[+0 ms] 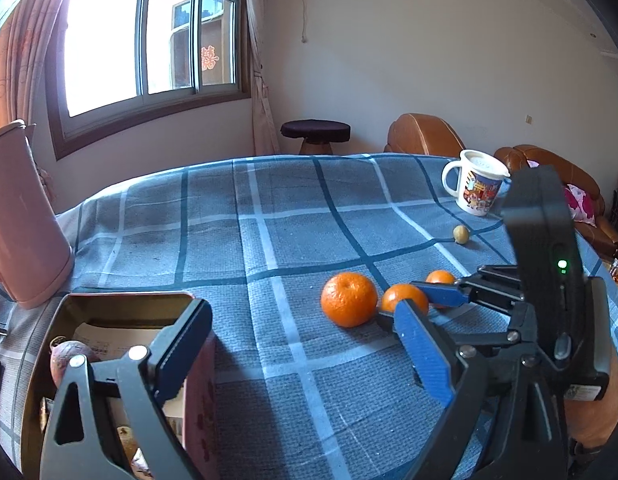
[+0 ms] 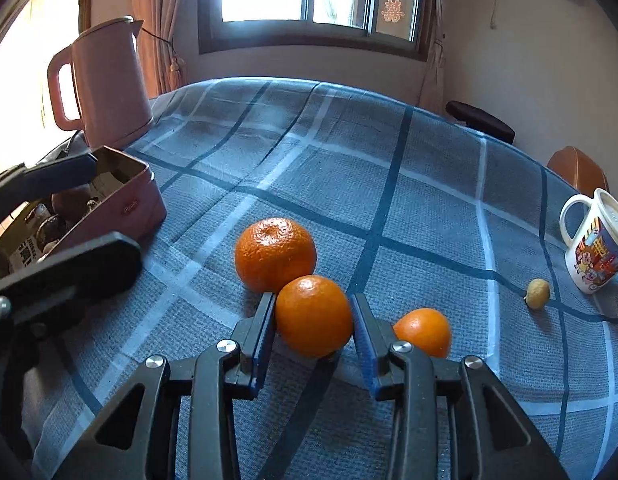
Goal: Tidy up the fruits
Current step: 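Grasp an orange with the left tool while the right tool grasps another orange, then lift the orange with the left tool while the right tool lifts its orange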
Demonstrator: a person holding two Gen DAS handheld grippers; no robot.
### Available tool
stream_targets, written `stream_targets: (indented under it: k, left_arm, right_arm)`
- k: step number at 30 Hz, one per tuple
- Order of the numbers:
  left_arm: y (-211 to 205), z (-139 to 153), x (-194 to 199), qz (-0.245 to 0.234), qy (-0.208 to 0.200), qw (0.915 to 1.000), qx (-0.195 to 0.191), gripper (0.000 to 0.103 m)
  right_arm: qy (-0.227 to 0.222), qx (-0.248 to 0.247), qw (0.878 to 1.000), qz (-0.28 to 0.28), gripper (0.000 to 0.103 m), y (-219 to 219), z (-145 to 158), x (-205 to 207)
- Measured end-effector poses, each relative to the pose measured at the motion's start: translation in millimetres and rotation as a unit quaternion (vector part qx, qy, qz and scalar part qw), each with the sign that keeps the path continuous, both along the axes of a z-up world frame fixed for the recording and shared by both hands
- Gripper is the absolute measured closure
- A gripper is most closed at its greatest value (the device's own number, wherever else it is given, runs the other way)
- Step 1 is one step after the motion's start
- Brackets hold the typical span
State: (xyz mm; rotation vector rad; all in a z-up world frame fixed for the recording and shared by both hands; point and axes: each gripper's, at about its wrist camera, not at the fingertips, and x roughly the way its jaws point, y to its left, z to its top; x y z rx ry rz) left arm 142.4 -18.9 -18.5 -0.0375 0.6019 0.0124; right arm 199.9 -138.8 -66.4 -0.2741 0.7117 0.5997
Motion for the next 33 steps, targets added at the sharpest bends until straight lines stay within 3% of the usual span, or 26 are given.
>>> stream_targets:
  k: [3, 10, 18, 22, 23, 24, 33]
  left_arm:
    - [-4.2, -1.7, 10.3, -0.001, 0.011, 0.9999, -0.007, 0.008]
    - [-14.7, -14.8, 39.1, 0.004, 0.045, 0.999, -0.003, 0.008]
    - [-27.6, -32.5, 70.9, -0.014, 0.081, 0.9966, 0.005, 0.022]
    - [-34.2, -43.7, 78.6, -0.035, 0.108, 0.9935, 0.0, 0.037]
    - [-34.2, -44.2, 79.3, -0.04, 0.111, 0.993, -0.006, 0.049]
    - [-33.3, -44.2, 79.5, -0.044, 0.111, 0.9927, -0.012, 0.053]
    - [-21.9, -40.3, 72.6, -0.043, 0.098, 0.9934, -0.042, 0.053]
  right_arm:
    - [-0.024, 0.034, 0.999, -0.035, 0.064, -18.6, 9.2, -3.7]
    - [-0.029, 0.108, 0.987, -0.112, 0.064, -58.4, 19.3, 3.1]
    - [-0.026, 0.123, 0.985, -0.122, 0.065, -63.5, 19.7, 6.0]
    - [-0.03, 0.12, 0.985, -0.12, 0.065, -63.5, 19.9, 3.8]
    - [-0.03, 0.118, 0.985, -0.119, 0.065, -62.4, 19.9, 3.5]
    - [-0.031, 0.115, 0.986, -0.118, 0.065, -61.5, 20.0, 3.2]
    - [-0.044, 0.113, 0.987, -0.109, 0.065, -58.9, 21.8, -0.8]
